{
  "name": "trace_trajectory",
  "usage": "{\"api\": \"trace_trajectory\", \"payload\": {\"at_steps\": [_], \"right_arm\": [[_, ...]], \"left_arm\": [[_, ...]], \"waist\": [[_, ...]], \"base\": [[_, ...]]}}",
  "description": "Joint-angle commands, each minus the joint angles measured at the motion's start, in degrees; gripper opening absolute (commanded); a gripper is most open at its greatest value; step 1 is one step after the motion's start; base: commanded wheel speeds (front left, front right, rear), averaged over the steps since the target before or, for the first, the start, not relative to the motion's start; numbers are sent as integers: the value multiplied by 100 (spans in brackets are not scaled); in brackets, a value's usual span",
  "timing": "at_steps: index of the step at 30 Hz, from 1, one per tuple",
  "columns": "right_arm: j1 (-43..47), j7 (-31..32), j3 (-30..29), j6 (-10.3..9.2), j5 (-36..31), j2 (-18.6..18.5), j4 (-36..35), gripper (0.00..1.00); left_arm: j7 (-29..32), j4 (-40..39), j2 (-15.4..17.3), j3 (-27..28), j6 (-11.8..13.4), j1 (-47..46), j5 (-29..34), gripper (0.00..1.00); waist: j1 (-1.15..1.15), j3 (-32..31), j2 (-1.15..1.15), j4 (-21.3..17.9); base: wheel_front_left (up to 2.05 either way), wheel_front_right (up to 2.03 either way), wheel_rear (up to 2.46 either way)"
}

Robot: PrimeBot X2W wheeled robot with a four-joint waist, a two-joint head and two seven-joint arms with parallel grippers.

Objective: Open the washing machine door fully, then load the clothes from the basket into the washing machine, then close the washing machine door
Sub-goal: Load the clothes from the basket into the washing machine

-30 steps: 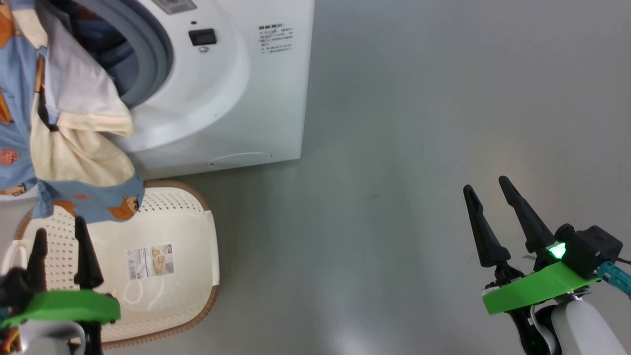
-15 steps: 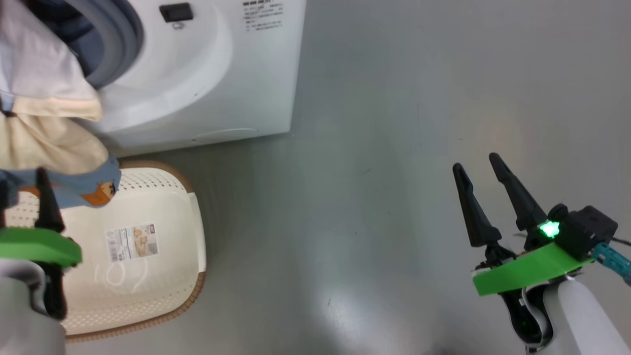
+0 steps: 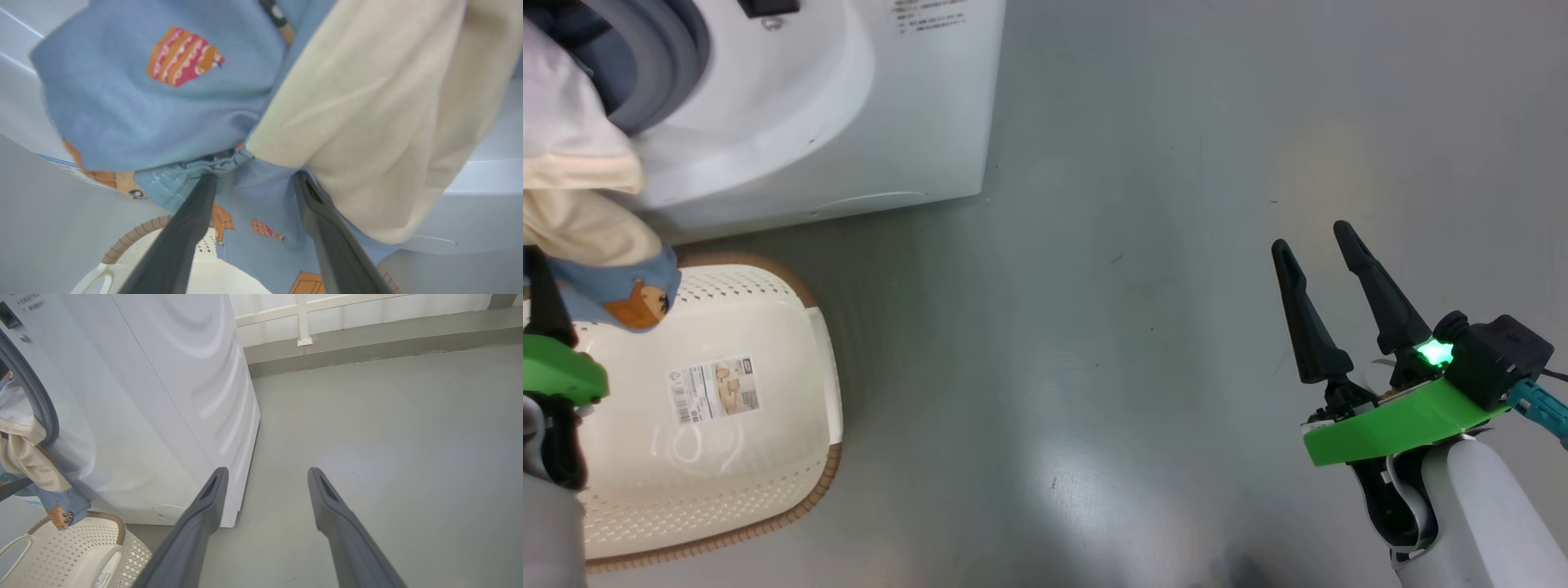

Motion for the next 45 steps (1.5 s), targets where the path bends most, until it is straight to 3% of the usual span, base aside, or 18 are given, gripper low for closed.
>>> {"api": "trace_trajectory", "payload": {"at_steps": [1,7,8,9,10,11,12,32,45], "right_arm": [[56,-27,104,9,-69,9,-117,100],[38,-27,132,9,-72,6,-106,100],[35,-27,134,9,-72,2,-104,100],[33,-27,134,9,-71,-1,-102,100],[34,-27,131,9,-70,-4,-102,100],[36,-27,125,9,-71,-7,-103,100],[42,-27,119,9,-72,-10,-103,100],[172,-27,60,9,-80,-15,-92,100],[171,-27,183,9,-28,61,-44,100]], "left_arm": [[-30,-87,283,52,-16,-1,-72,100],[-30,-199,390,-298,-16,-8,-546,99],[-30,-223,415,-349,-16,-10,-616,79],[-30,-260,431,-399,-16,-11,-686,48],[-30,-283,447,-452,-16,-4,-741,35],[-30,-307,460,-501,-16,4,-789,11],[-30,-340,465,-546,-16,15,-845,0],[-30,-1971,238,-1122,-16,591,-1697,0],[-30,-2284,680,-1379,-17,-188,-2213,0]], "waist": [[0,-5,0,3],[0,-30,0,17],[0,-34,0,20],[0,-40,0,23],[0,-46,0,27],[0,-54,0,33],[0,-66,0,40],[0,-353,0,302],[0,-383,0,157]], "base": [[0,0,0],[0,0,0],[0,0,0],[0,0,0],[0,0,0],[0,0,0],[0,0,0],[0,0,0],[0,0,0]]}}
